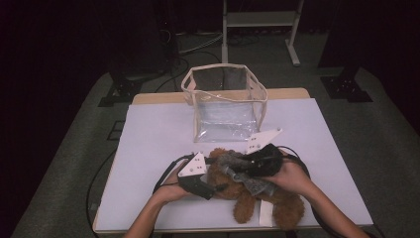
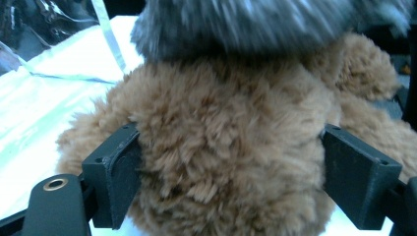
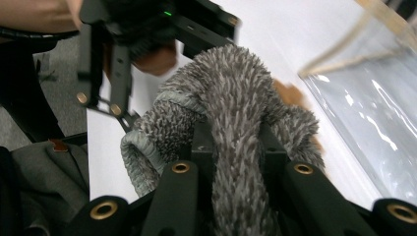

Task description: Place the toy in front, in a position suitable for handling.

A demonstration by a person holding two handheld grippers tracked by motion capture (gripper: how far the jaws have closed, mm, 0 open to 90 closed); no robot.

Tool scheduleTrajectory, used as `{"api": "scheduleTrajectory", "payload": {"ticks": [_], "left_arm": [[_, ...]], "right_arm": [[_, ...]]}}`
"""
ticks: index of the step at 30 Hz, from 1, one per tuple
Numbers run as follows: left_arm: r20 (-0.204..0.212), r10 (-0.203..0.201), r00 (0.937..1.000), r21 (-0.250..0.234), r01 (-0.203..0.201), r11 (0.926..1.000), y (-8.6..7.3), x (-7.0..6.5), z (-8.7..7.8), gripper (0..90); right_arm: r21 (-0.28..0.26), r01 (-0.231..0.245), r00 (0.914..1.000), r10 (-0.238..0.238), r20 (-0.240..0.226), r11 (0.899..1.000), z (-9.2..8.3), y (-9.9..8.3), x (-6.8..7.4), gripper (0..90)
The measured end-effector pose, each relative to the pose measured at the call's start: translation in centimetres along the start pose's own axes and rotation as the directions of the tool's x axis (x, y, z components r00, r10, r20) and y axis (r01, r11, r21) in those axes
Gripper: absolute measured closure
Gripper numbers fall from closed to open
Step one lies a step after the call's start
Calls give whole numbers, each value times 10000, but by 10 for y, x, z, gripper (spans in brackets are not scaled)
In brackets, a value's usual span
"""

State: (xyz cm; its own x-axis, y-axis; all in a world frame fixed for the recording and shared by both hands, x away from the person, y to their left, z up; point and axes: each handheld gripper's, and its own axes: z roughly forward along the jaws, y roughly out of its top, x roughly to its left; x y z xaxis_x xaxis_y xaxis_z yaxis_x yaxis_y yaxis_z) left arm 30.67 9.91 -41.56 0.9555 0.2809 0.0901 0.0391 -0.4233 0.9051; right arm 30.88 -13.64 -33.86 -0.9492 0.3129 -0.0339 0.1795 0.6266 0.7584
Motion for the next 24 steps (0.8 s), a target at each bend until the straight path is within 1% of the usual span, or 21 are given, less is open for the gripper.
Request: {"api": "scheduleTrajectory", "payload": {"ticks": [1,4,5,6,7,8,9,12,13,14,16,17,18,20,23,24], "left_arm": [[19,-80,10000,-89,80,9999,1,1,0,172],[-7,-109,9999,-160,109,9998,0,2,-4,182],[-49,-83,10000,-152,82,9998,-1,2,-6,182],[-77,-130,9999,-168,128,9998,-1,2,-7,182],[-159,-159,9997,-151,156,9998,-3,3,-11,182],[-159,-159,9997,-151,156,9998,-3,3,-11,182],[-213,-178,9996,-165,174,9997,-3,4,-13,182],[-287,-179,9994,-163,174,9997,-3,5,-18,181],[-318,-219,9993,-196,213,9996,-3,6,-20,179],[-307,-263,9992,-206,257,9995,-3,7,-22,179],[-413,-310,9987,-192,302,9994,-4,8,-26,170],[-397,-402,9984,-253,393,9989,-4,9,-27,171],[-360,-421,9985,-235,413,9989,-5,9,-28,171],[-311,-441,9985,-162,436,9989,-7,9,-26,172],[-232,-406,9989,-44,405,9992,-8,9,-21,172],[-143,-391,9991,-15,391,9992,-8,8,-19,173]], "right_arm": [[87,121,9999,-120,-47,9999,7,4,2,749],[177,155,9999,-154,-44,9997,10,4,0,749],[232,54,10000,-56,62,9997,5,1,-4,749],[232,54,10000,-56,62,9997,5,1,-4,749],[345,-47,9996,37,297,9994,-1,-4,-8,749],[345,-47,9996,37,297,9994,-1,-4,-8,749],[373,-309,9985,292,454,9988,-6,-10,-13,749],[263,-436,9981,424,442,9987,-7,-10,-14,748],[233,-255,9990,247,370,9994,-4,-6,-12,748],[233,-255,9990,247,370,9994,-4,-6,-12,748],[240,-42,9996,35,266,9997,1,1,-9,748],[201,53,9999,-55,118,9998,8,9,-9,748],[201,53,9999,-55,118,9998,8,9,-9,748],[234,115,9999,-114,-19,9997,16,16,-9,748],[332,170,9986,-154,-503,9993,30,22,-9,745],[376,110,9987,-91,-509,9992,29,21,-9,745]]}}
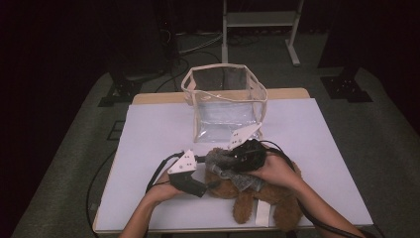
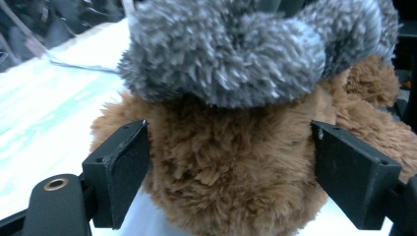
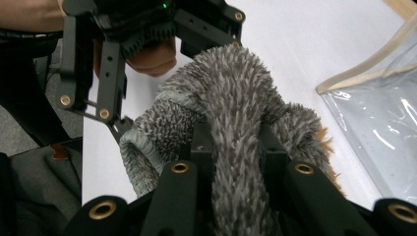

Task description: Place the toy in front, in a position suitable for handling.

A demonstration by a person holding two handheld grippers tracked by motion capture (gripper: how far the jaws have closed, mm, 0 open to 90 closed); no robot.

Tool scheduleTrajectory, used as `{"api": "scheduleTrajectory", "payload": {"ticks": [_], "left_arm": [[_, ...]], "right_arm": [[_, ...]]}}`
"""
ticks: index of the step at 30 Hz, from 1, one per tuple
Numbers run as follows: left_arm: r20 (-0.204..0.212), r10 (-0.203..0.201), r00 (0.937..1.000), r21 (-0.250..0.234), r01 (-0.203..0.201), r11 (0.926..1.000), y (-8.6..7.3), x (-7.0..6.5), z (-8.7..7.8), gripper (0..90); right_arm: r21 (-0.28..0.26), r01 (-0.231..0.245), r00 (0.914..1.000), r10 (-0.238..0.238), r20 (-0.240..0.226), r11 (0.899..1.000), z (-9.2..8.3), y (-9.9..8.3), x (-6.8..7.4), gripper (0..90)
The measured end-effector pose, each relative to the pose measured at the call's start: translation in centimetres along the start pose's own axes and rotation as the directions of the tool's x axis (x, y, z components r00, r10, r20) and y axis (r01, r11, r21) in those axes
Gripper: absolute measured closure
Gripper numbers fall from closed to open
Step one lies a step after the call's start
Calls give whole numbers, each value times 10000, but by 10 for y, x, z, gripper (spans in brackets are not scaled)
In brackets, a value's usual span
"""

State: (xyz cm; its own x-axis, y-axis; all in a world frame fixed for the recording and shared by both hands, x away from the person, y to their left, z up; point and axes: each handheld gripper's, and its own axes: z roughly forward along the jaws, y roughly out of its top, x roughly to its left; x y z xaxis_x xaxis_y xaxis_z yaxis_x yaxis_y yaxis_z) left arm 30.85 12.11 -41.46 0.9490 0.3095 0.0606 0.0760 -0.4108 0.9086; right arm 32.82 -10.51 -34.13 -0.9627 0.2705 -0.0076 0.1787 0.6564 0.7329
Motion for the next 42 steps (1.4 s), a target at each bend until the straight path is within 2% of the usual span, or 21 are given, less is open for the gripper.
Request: {"api": "scheduleTrajectory", "payload": {"ticks": [2,3,6,7,8,9,12,15,16,17,19,21,25,27,29,31,34,37,38,39,42], "left_arm": [[204,118,9997,162,-121,9998,-1,-2,5,172],[286,283,9992,266,-290,9992,0,-5,9,173],[353,276,9990,265,-285,9992,0,-6,10,173],[400,275,9988,270,-286,9992,1,-6,11,179],[444,272,9986,290,-285,9992,1,-7,11,179],[431,370,9984,378,-386,9985,3,-7,9,178],[411,378,9984,266,-389,9989,4,-6,6,178],[267,276,9993,-136,-273,9995,9,-4,4,144],[245,291,9993,-231,-286,9993,11,-3,4,144],[287,252,9993,-345,-242,9991,14,-2,5,128],[611,259,9978,-327,-239,9992,18,-3,9,131],[910,271,9955,-25,-270,9996,18,-5,15,198],[984,236,9949,143,-251,9996,17,-10,18,232],[1033,286,9942,273,-316,9991,18,-12,17,237],[1072,446,9932,418,-493,9979,18,-14,15,241],[1064,566,9927,429,-615,9972,19,-16,15,232],[945,742,9928,375,-780,9962,24,-15,15,190],[867,628,9943,-155,-617,9980,28,-14,18,145],[832,635,9945,-96,-629,9980,29,-13,20,145],[868,673,9940,64,-681,9977,29,-13,22,230],[846,401,9956,267,-425,9987,26,-13,24,290]], "right_arm": [[15,-29,10000,29,49,10000,-3,-2,-2,745],[22,-291,9993,290,233,9996,-12,-6,-8,745],[80,-507,9978,503,421,9987,-19,-11,-17,745],[160,-947,9934,934,668,9954,-24,-17,-27,745],[160,-947,9934,934,668,9954,-24,-17,-27,745],[401,-1176,9900,1140,830,9923,-26,-21,-36,745],[468,-1369,9891,1339,614,9895,-25,-26,-40,745],[374,-1290,9916,1287,118,9909,-23,-32,-33,746],[374,-1290,9916,1287,118,9909,-23,-32,-33,746],[334,-1168,9930,1172,-111,9926,-23,-35,-24,746],[270,-1153,9930,1159,-208,9930,-23,-37,-21,746],[240,-1171,9930,1174,-104,9928,-32,-42,-16,746],[284,-1260,9920,1257,127,9916,-46,-51,-19,745],[247,-1503,9883,1495,313,9883,-57,-57,-21,745],[115,-1771,9809,1755,835,9841,-75,-71,-25,745],[-87,-1987,9772,1988,748,9800,-79,-80,-25,744],[-319,-2025,9762,2043,732,9788,-78,-86,-21,742],[-577,-1834,9801,1870,659,9814,-68,-86,-11,742],[-577,-1834,9801,1870,659,9814,-68,-86,-11,742],[-538,-1766,9811,1801,708,9828,-66,-85,-10,741],[-555,-1708,9812,1750,814,9837,-69,-82,-11,742]]}}
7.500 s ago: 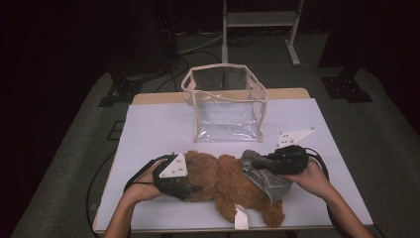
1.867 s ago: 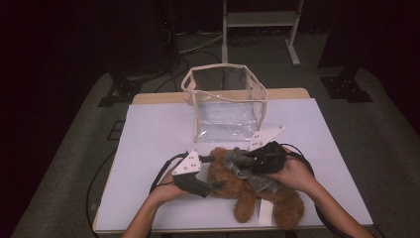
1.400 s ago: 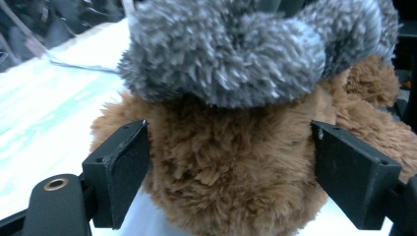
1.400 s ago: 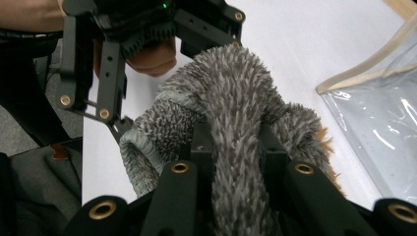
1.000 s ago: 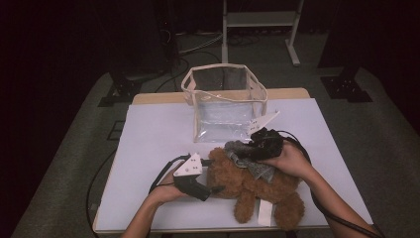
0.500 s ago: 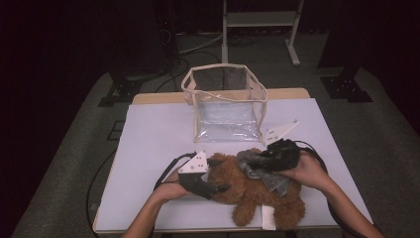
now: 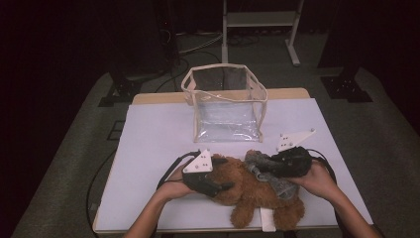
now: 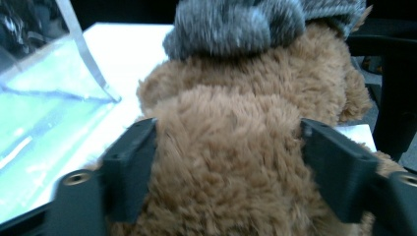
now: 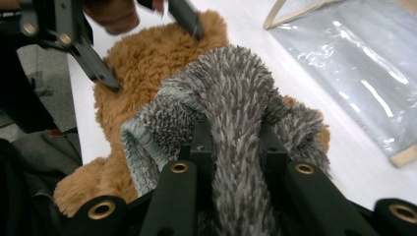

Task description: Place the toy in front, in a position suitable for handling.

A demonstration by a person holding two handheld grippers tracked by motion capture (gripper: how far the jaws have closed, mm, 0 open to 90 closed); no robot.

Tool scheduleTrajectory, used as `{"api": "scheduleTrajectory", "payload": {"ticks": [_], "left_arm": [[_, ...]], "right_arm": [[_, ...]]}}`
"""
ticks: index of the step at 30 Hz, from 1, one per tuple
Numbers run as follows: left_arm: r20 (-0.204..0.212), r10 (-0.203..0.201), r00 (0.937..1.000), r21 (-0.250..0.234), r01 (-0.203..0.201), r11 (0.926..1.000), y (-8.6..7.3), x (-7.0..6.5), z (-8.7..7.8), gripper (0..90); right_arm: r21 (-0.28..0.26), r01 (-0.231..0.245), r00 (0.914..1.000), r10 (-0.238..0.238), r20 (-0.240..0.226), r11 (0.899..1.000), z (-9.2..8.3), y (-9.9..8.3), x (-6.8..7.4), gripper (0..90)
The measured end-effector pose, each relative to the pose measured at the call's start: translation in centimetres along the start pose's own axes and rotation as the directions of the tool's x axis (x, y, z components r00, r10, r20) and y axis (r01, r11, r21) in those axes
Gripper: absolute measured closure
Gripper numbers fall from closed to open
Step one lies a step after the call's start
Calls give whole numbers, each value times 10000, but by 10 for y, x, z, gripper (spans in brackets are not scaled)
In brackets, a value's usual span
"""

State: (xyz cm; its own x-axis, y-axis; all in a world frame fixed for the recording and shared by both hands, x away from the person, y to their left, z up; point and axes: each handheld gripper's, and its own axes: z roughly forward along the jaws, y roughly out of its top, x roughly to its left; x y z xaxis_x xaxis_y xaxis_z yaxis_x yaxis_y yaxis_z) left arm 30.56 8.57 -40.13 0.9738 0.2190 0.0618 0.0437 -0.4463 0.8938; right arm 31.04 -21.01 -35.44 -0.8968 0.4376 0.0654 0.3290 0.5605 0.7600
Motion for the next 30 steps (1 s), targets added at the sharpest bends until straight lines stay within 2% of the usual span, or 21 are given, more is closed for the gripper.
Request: {"api": "scheduleTrajectory", "payload": {"ticks": [3,7,9,12,13,14,17,21,23,27,29,30], "left_arm": [[-77,114,9999,283,-112,9995,2,-3,-1,352],[-310,324,9990,656,-303,9974,3,-3,-4,407],[-350,152,9993,577,-131,9982,1,-1,-6,410],[-473,-94,9988,475,117,9988,-1,1,-8,410],[-494,-126,9987,469,149,9988,-1,2,-9,409],[-550,-125,9984,487,152,9987,-1,3,-9,409],[-733,-212,9971,643,259,9976,0,7,-11,398],[-827,-277,9962,801,343,9962,2,8,-12,398],[-714,-401,9966,918,466,9947,5,9,-13,392],[-332,-140,9994,1023,173,9946,13,9,-21,349],[-286,203,9994,1232,-166,9922,14,10,-21,255],[-249,258,9994,1353,-222,9906,14,10,-21,255]], "right_arm": [[43,202,9998,-202,15,9998,5,10,2,741],[411,736,9972,-730,-143,9964,28,28,9,739],[444,783,9969,-779,-123,9959,28,29,9,740],[482,696,9976,-697,-13,9964,19,26,6,739],[531,516,9984,-527,199,9973,7,20,3,737],[531,516,9984,-527,199,9973,7,20,3,737],[326,223,9988,-237,421,9992,-15,7,-1,734],[239,179,9984,-191,523,9996,-22,0,-1,735],[156,145,9986,-152,512,9998,-19,-2,-1,735],[-68,98,9988,-94,470,9999,-3,-3,-2,738],[-330,47,9997,-38,256,9994,12,-2,-3,738],[-330,47,9997,-38,256,9994,12,-2,-3,738]]}}
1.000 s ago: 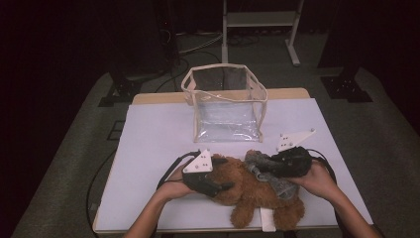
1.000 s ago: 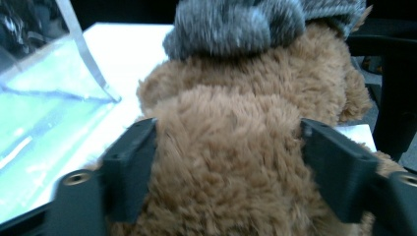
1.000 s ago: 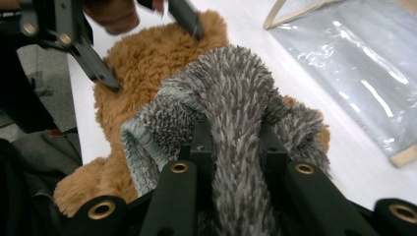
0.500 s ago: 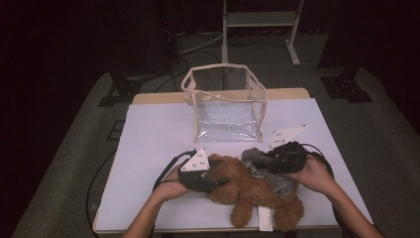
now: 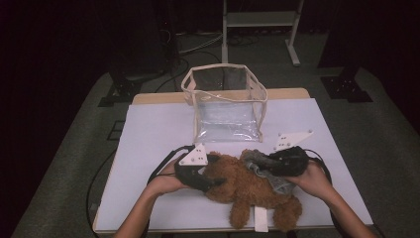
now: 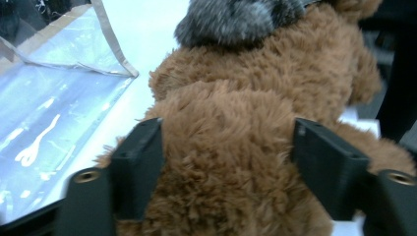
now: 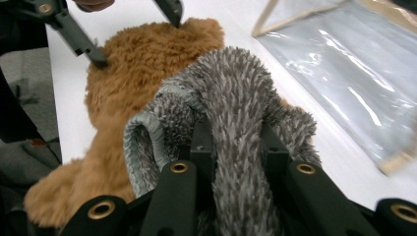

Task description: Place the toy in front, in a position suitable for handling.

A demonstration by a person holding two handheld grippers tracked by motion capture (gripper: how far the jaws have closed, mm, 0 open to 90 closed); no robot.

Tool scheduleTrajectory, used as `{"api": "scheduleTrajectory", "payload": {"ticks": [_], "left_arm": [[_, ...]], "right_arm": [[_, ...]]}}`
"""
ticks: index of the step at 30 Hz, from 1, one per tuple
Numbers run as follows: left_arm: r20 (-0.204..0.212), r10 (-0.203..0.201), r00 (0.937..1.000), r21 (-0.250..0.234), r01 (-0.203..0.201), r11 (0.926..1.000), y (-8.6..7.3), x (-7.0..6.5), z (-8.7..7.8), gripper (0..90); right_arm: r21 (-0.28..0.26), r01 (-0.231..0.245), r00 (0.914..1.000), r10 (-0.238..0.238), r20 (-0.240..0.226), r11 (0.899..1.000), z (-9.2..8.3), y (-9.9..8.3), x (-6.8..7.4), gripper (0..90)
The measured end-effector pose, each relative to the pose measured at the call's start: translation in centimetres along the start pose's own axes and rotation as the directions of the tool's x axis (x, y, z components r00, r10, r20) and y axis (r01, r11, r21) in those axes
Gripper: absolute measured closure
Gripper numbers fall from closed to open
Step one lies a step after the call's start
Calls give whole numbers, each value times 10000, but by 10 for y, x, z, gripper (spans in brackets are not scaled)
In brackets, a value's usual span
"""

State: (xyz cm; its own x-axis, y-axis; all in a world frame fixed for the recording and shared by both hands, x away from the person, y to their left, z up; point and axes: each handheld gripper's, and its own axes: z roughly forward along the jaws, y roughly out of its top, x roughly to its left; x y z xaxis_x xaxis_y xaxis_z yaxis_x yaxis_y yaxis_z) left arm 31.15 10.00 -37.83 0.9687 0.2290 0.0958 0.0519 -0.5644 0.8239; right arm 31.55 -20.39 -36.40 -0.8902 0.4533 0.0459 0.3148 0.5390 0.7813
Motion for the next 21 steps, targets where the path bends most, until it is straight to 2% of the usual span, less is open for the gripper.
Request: {"api": "scheduleTrajectory", "payload": {"ticks": [2,3,4,5,8,11,13,15,17,19,21], "left_arm": [[146,-123,9998,107,121,9999,-1,2,2,207],[280,-288,9992,48,287,9996,-5,3,5,234],[280,-288,9992,48,287,9996,-5,3,5,278],[310,-297,9991,26,296,9996,-8,3,7,319],[405,-580,9975,-104,585,9982,-11,1,9,358],[380,-329,9987,69,326,9994,-8,-6,6,361],[474,-223,9986,52,221,9997,-8,-9,4,342],[489,2,9988,45,-5,10000,-6,-9,2,317],[290,21,9996,-42,-20,10000,-3,-7,1,191],[257,-147,9996,-414,158,9990,-2,-5,2,193],[546,-249,9982,-302,266,9992,-1,-4,5,246]], "right_arm": [[-11,84,10000,-84,-16,10000,11,3,-1,739],[93,134,9999,-134,-93,9999,21,9,-3,739],[93,134,9999,-134,-93,9999,21,9,-3,739],[339,232,9996,-227,-150,9992,27,16,-3,738],[424,497,9988,-495,-58,9979,27,27,-2,738],[503,688,9974,-675,-258,9964,31,37,3,736],[849,700,9969,-668,-403,9939,35,30,6,737],[777,572,9977,-541,-406,9953,33,27,7,737],[466,345,9981,-321,-517,9983,24,14,10,737],[359,248,9978,-226,-617,9990,20,10,11,738],[255,159,9974,-141,-707,9995,11,5,11,737]]}}
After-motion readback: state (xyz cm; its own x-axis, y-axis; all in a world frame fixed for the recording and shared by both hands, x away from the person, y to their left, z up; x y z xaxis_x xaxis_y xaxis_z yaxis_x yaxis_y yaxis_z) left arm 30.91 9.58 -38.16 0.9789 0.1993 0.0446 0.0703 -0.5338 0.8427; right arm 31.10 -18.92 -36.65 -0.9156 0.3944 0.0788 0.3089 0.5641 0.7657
